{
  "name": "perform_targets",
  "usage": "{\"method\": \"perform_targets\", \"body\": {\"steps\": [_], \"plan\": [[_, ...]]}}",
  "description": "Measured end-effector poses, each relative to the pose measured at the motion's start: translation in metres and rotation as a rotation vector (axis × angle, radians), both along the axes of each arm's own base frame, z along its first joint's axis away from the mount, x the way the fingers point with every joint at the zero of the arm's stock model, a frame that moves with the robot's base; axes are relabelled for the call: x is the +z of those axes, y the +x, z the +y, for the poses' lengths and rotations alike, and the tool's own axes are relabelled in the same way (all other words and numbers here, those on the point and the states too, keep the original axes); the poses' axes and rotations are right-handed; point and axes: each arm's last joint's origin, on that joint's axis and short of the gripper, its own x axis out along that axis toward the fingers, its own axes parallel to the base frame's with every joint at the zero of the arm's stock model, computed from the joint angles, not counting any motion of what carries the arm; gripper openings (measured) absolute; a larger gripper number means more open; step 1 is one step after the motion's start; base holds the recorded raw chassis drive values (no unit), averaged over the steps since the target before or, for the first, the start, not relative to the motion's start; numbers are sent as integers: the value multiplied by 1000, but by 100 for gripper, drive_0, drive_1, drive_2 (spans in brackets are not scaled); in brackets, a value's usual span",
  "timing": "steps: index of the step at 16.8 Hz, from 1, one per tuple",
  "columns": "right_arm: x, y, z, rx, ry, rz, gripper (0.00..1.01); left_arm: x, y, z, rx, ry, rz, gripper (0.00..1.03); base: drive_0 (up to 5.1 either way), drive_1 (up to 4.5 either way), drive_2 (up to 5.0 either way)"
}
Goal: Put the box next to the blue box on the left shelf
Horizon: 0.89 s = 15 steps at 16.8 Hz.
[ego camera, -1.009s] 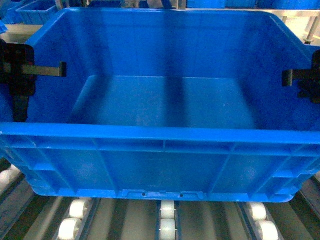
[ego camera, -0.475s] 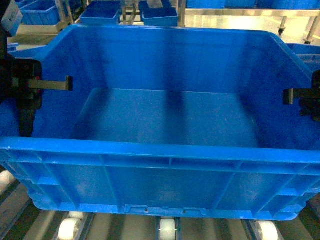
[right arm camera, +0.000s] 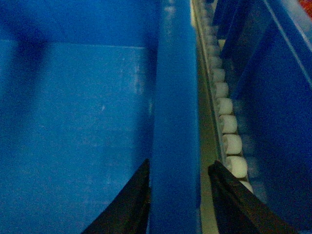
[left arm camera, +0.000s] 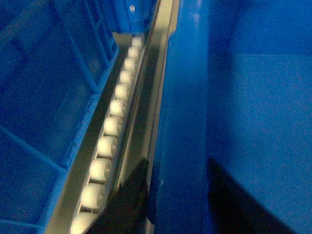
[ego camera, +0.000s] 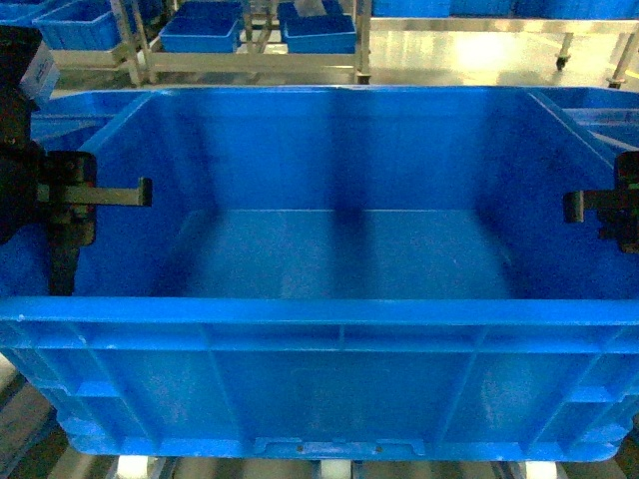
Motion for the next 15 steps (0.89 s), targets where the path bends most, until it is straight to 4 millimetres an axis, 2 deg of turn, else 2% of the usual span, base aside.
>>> {"method": "perform_targets", "body": {"steps": [1,2,5,6,8,9,10,12,15], "plan": [[0,0,0,1,-6,-27,45,4,2,-1,14,-1,-59,42,0,0,0],[11,2,1,30,38,-124,65,14,4,-1,14,-21,-134,63,0,0,0],[23,3,-1,5,63,-212,98,25,6,-1,36,-41,-241,95,0,0,0],[25,3,-2,-13,63,-223,98,28,5,-1,42,-40,-252,99,0,0,0],[25,3,-2,-17,65,-225,98,29,5,-1,44,-40,-255,98,0,0,0],[25,3,-2,-17,65,-225,98,29,5,1,18,-56,-315,95,0,0,0],[24,1,-3,-8,72,-369,91,27,-2,7,-69,-85,-435,84,0,0,0],[7,-34,-18,-5,47,-515,65,15,-41,22,-132,-86,-532,59,0,0,0],[9,-74,-31,-4,44,-588,29,6,-81,36,-133,-82,-542,22,0,0,0]]}}
